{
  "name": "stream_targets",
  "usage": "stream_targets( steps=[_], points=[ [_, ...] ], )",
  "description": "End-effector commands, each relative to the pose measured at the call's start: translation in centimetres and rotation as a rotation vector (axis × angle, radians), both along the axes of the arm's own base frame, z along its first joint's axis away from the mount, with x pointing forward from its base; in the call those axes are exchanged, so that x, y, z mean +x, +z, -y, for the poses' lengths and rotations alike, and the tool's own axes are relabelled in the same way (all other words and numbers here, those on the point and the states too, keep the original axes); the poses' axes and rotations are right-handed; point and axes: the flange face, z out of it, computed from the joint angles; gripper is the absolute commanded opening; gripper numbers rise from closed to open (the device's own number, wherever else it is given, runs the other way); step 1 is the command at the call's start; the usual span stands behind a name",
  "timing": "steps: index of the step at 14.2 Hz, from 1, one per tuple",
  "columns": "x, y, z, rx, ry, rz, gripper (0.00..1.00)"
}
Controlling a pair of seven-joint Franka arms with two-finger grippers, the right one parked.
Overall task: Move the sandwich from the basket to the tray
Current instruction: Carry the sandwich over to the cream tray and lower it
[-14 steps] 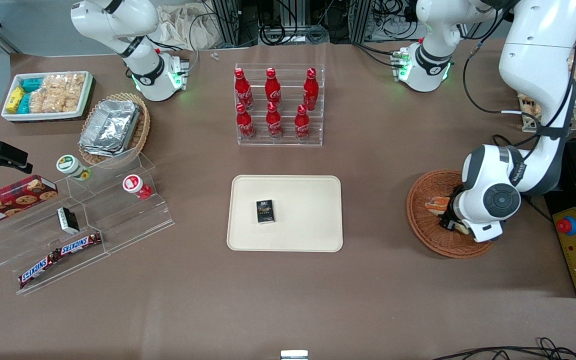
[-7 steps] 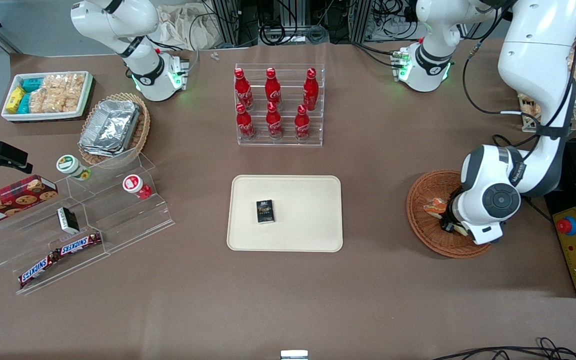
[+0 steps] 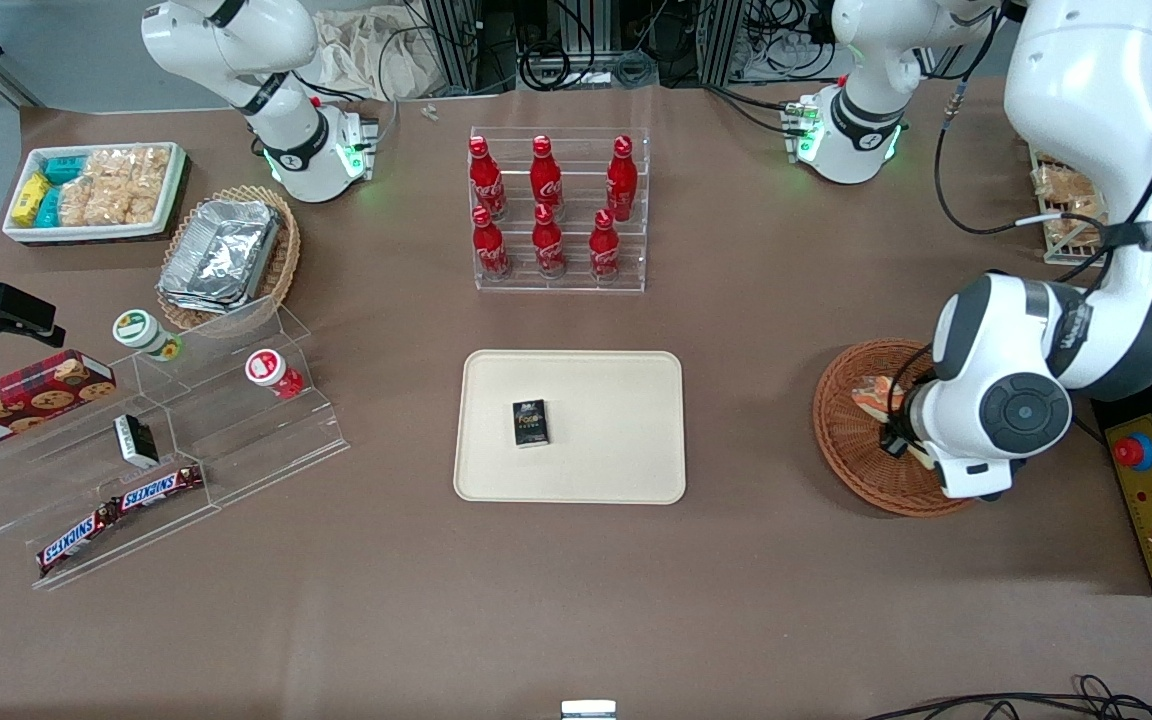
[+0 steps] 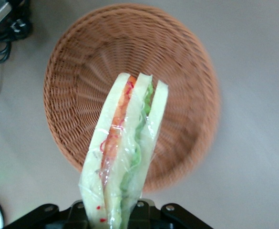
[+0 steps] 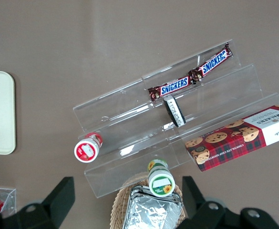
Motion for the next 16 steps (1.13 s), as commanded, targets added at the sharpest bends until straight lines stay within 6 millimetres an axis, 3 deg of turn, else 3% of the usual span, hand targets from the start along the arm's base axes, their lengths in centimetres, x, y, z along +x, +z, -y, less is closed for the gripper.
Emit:
stream_targets(
  steps=[1,3,6,10,12,14,16],
  points=[
    [-0.5,5.3,5.7,-0.119,-0.178,-0.001,0.00],
    [-2.2,5.3,11.9,-0.201,-0.419,-0.013,0.00],
    [-3.5,3.6,18.0,-0.295,-0.629,-0.016,0.00],
    [-5.2,-3.0,25.5,-0.352,-0.697,0.002,0.01],
    [-5.3,-7.0,27.4,-0.378,-0.649,0.017,0.00],
    [-5.5,-9.5,29.3,-0.400,-0.661,0.056,0.01],
    [-5.8,-12.4,29.2,-0.341,-0.647,0.038,0.09]
  ],
)
